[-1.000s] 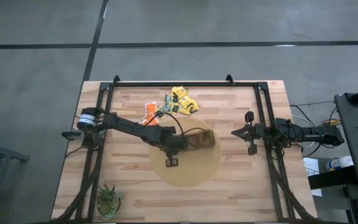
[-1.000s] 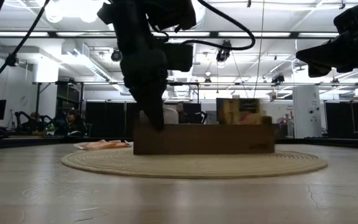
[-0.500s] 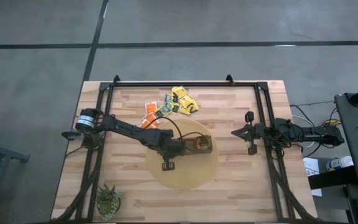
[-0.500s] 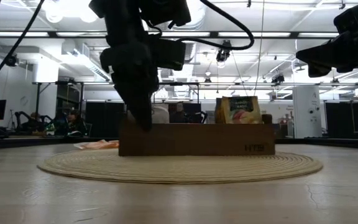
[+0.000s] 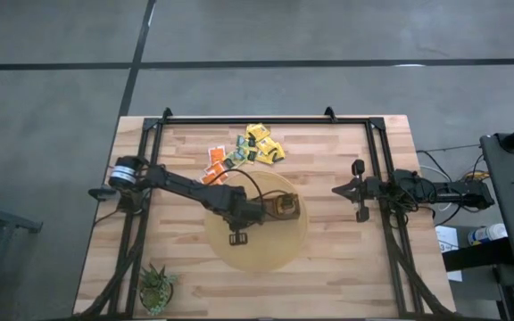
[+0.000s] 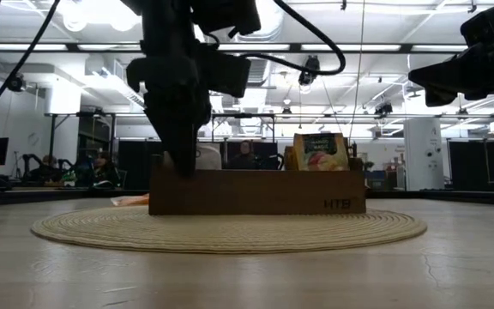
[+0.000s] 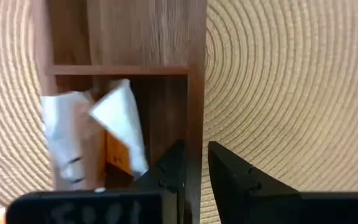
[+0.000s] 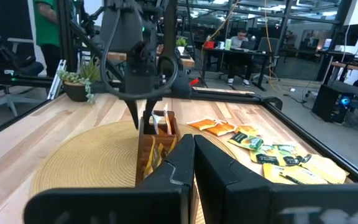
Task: Pick & Place Tea
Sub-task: Put the white and orange tea bag into the wooden organizer
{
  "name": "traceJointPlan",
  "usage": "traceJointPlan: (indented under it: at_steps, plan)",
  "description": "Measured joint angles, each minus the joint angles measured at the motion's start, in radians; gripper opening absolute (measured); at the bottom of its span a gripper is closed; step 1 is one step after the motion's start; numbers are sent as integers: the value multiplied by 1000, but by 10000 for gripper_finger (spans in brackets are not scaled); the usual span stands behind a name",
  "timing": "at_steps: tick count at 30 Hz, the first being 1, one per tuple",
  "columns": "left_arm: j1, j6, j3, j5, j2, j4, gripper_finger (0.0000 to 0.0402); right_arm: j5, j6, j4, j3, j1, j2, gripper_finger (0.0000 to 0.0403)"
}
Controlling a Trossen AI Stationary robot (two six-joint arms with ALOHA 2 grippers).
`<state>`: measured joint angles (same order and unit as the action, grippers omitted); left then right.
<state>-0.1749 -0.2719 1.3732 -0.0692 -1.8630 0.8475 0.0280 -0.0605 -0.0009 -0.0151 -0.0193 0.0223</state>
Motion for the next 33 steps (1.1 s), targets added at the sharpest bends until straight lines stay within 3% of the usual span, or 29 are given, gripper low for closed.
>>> traceJointPlan:
  at_steps: [33]
  plan:
    - [1,3,5,-7,2,-18,67,0,0,0,0,0,0,9]
